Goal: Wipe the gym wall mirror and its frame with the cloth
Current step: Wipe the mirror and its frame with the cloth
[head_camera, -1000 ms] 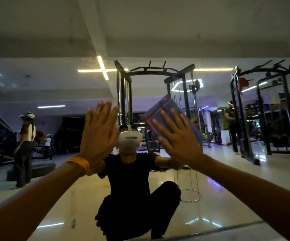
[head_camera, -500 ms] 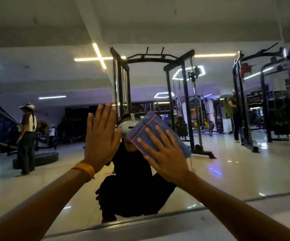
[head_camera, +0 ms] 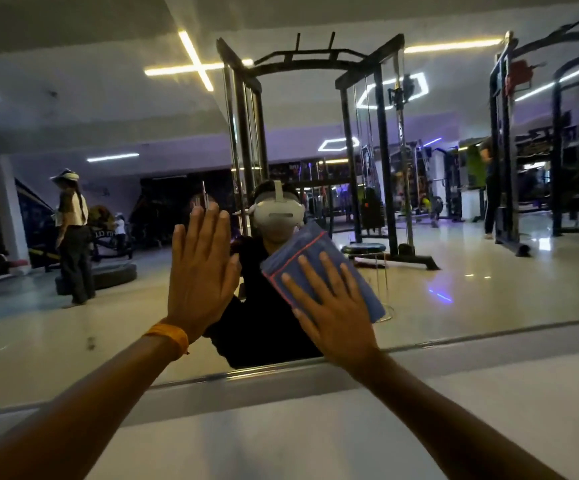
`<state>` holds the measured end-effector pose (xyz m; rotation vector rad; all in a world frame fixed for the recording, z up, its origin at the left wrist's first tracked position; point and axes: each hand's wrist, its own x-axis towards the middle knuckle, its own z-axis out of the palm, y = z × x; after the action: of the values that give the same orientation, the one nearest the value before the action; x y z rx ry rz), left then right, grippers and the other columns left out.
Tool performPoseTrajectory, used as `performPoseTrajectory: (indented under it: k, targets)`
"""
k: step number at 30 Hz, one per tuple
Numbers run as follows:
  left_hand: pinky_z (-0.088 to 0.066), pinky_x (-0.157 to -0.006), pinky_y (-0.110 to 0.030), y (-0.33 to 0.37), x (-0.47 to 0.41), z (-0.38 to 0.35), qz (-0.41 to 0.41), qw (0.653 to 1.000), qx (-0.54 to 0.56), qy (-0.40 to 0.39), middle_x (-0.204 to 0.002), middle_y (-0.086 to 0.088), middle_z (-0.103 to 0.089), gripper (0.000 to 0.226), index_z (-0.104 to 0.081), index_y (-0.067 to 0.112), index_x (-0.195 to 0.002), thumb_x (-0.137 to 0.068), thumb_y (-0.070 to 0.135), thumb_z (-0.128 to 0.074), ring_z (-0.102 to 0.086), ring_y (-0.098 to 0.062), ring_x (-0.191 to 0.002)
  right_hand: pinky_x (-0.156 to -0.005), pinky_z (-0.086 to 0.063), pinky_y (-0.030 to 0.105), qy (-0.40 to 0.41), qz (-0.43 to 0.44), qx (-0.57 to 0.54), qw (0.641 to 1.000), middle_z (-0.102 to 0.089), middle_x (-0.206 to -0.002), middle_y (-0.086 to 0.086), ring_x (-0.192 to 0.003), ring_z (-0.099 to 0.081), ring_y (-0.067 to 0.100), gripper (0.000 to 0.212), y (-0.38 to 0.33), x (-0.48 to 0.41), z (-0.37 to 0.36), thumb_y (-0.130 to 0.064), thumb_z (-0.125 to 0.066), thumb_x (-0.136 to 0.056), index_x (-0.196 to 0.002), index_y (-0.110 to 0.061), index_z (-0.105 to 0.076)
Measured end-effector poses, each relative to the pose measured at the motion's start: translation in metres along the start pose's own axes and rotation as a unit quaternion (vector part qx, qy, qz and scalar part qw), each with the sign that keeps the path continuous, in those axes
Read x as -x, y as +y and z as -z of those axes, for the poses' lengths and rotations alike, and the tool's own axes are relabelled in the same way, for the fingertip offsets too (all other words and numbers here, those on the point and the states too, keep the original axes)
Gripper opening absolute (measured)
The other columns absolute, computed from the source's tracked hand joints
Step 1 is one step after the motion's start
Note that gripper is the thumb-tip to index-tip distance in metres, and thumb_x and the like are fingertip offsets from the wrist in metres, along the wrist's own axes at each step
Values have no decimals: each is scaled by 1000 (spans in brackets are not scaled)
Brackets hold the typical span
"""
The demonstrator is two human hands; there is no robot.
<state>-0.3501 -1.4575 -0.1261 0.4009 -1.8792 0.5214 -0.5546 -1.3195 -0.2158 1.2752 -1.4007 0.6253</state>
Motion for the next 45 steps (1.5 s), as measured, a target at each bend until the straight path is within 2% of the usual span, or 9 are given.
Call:
performPoseTrajectory:
  k: [3,8,10,16,21,24,32,39,45]
  targets:
    - [-4,-128,-57,1,17,-1,5,1000,3,-5,-174,-9,-3,67,-13,11,-165,-107,36,-33,0,-28,-161,-126,-15,58,-18,36,8,999,-22,-171,8,-159,-13,32,55,15,30,2,-45,-34,-109,-160,-24,-36]
    - [-4,-129,-56,-5,36,-2,-17,1000,4,-11,-174,-10,-6,65,-17,9,-164,-107,36,-32,-3,-30,-161,-127,-3,58,63,-268,-31,961,-10,-173,9,-160,-3,35,62,70,42,25,-45,-31,-108,-164,-18,-25]
    - [-6,-129,-56,-13,45,0,-35,999,-7,-24,-174,-11,-6,65,-18,8,-164,-107,35,-33,-4,-32,-161,-128,-1,55,67,-293,-38,953,-10,-173,9,-160,-1,34,63,38,47,17,-48,-32,-107,-164,-21,-24]
    - [-5,-129,-55,-22,79,1,-48,998,-26,-31,-173,-14,-8,68,-19,7,-164,-104,30,-41,-6,-34,-160,-127,-11,54,-59,79,-3,995,-21,-171,7,-159,-14,32,56,-14,55,-4,-48,-27,-110,-161,-26,-31]
    - [-12,-127,-61,-32,100,0,-25,999,-10,-21,-172,-15,-13,65,-23,6,-163,-104,29,-41,-10,-35,-160,-123,-20,65,-54,-51,11,997,-20,-171,12,-159,-12,36,58,76,70,34,-48,-28,-110,-160,-21,-35]
    - [-15,-125,-63,-41,109,5,-36,999,-10,-27,-171,-17,-16,63,-26,3,-161,-105,29,-38,-12,-37,-159,-125,-10,65,-69,-112,-27,991,-13,-172,11,-159,-3,36,59,75,80,40,-48,-24,-111,-162,-20,-29]
    - [-14,-126,-62,-52,127,9,-50,997,-22,-51,-171,-18,-14,64,-25,4,-162,-105,30,-40,-10,-37,-159,-129,-6,52,-150,269,-11,951,-20,-171,6,-160,-9,31,54,-21,39,4,-43,-31,-111,-162,-29,-28]
    - [-17,-124,-65,-81,155,18,-70,996,-22,-49,-171,-19,-15,63,-21,7,-163,-106,28,-39,-13,-40,-158,-129,-3,54,-198,204,38,958,-22,-170,9,-158,-12,36,56,73,94,46,-46,-26,-110,-164,-30,-21]
    - [-15,-124,-65,-80,155,14,-60,997,-14,-44,-170,-21,-17,65,-25,5,-162,-105,29,-46,-14,-42,-158,-128,0,52,-171,277,9,946,-22,-170,7,-158,-12,35,55,-33,41,3,-46,-30,-110,-162,-29,-27]
